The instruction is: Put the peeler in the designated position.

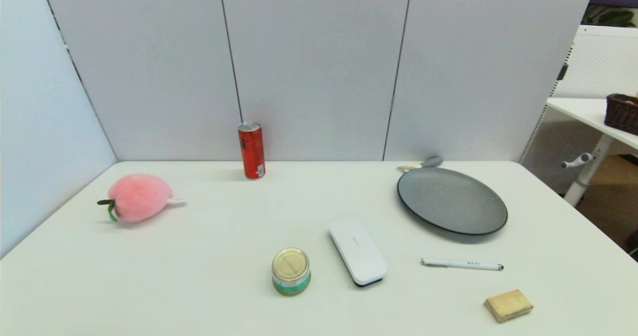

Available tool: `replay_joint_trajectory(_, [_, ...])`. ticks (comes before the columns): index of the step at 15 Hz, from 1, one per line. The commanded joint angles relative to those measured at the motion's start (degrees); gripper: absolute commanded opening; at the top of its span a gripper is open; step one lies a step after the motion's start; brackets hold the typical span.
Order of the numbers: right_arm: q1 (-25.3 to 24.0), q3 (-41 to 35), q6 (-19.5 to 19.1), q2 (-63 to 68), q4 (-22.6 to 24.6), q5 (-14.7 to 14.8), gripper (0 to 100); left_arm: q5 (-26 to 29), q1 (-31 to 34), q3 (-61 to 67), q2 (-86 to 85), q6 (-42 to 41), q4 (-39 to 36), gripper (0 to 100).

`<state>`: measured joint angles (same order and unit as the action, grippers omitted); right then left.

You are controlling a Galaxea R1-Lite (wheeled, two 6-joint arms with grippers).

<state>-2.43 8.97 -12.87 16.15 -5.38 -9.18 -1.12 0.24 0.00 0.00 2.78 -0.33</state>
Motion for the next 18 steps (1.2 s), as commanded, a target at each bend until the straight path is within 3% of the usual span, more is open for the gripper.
replay_joint_trajectory(1, [1.81, -7.48, 0.30, -9.91, 4.85, 7.69, 100, -0.02, 0.02, 0.09, 0.09, 0.03, -0.02, 100])
replay_joint_trajectory(4, [1.90, -7.30, 2.15, -15.54, 4.67, 8.39, 100, -0.02, 0.02, 0.09, 0.09, 0.03, -0.02, 100])
replay_joint_trajectory(8, [1.90, -8.27, 4.70, -16.15, 7.92, 8.83, 100, -0.02, 0.02, 0.09, 0.09, 0.03, -0.02, 100])
replay_joint_trajectory(10, [1.90, -8.80, 7.78, -16.15, 4.59, 8.21, 100, -0.02, 0.02, 0.09, 0.09, 0.03, -0.02, 100])
replay_joint_trajectory(18, [1.90, -8.88, 11.12, -16.15, 5.38, 8.83, 100, -0.02, 0.02, 0.09, 0.09, 0.03, -0.02, 100])
